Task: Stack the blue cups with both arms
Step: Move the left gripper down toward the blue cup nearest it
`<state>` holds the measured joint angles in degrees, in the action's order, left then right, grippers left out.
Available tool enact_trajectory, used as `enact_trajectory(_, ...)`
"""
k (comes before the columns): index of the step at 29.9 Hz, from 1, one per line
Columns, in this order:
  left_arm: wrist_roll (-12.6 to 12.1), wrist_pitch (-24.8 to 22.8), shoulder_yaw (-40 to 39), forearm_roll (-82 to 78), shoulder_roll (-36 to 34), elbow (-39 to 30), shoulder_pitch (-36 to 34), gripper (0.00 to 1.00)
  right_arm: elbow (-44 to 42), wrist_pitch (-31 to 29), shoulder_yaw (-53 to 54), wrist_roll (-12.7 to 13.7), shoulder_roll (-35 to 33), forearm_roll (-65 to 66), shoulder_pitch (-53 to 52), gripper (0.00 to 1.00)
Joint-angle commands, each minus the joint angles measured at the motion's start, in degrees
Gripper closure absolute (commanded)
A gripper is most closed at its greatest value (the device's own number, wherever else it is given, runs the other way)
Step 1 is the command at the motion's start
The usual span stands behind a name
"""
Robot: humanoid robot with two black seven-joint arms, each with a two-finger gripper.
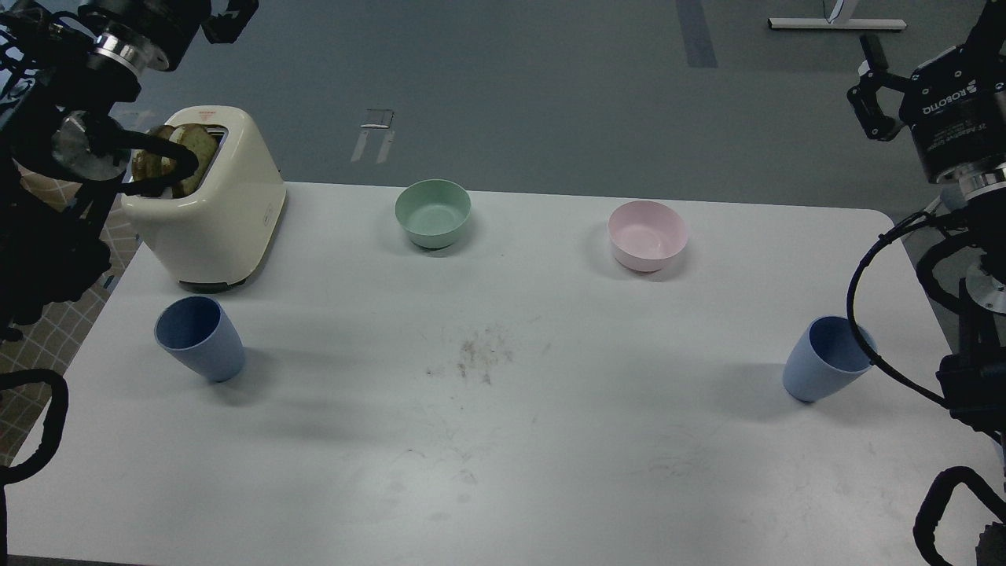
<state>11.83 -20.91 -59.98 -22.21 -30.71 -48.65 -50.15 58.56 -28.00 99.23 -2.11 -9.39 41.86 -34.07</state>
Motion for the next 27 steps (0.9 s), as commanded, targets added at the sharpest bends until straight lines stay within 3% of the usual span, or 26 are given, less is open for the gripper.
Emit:
enact_trajectory(1,0.56,-2.29,-0.58,0.15,-0.57,-0.13,1.72,0.02,0.32,0.0,0.09,-0.17,-0.27,-0.03,0.41,0.0)
enact_trajectory(4,0.56,-3.26,-0.23,-0.03,-3.73,-1.18,4.71,0.02,1.46,0.0,0.26,-0.35,-0.27,-0.03,1.02,0.0)
enact_trajectory(7,0.56,-2.73,0.56,-1.69,-7.16,-6.79,8.13,0.03,1.82,0.0,0.96,-0.61,-0.27,-0.03,1.73,0.0)
enact_trajectory(11,1.26,0.42,-0.58,-12.65,-16.28,-21.62,16.91,0.06,1.82,0.0,1.23,-0.61,-0.01,-0.03,2.25,0.0)
enact_trajectory(13,1.97,0.78,-0.76,-16.44,-18.93,-25.52,19.73,0.07,1.82,0.0,1.4,-0.61,0.08,-0.11,2.34,0.0)
enact_trajectory(15,3.55,0.87,-0.85,-22.77,-23.15,-30.18,23.25,0.07,1.73,0.0,1.49,-0.61,-0.01,-0.11,2.43,0.0)
enact_trajectory(17,7.14,0.96,-0.84,-34.33,-27.8,-35.09,26.93,0.07,1.64,0.0,1.49,-0.61,-0.27,-0.73,2.69,0.0)
enact_trajectory(20,10.58,1.57,-0.67,-46.76,-30.8,-38.1,28.88,0.11,1.64,0.0,1.76,-0.61,-0.45,-1.69,3.13,0.0)
enact_trajectory(27,11.02,2.8,1.79,-70.41,-34.93,-38.98,30.55,0.13,1.73,0.0,2.72,-0.61,-1.41,-2.22,4.36,0.0)
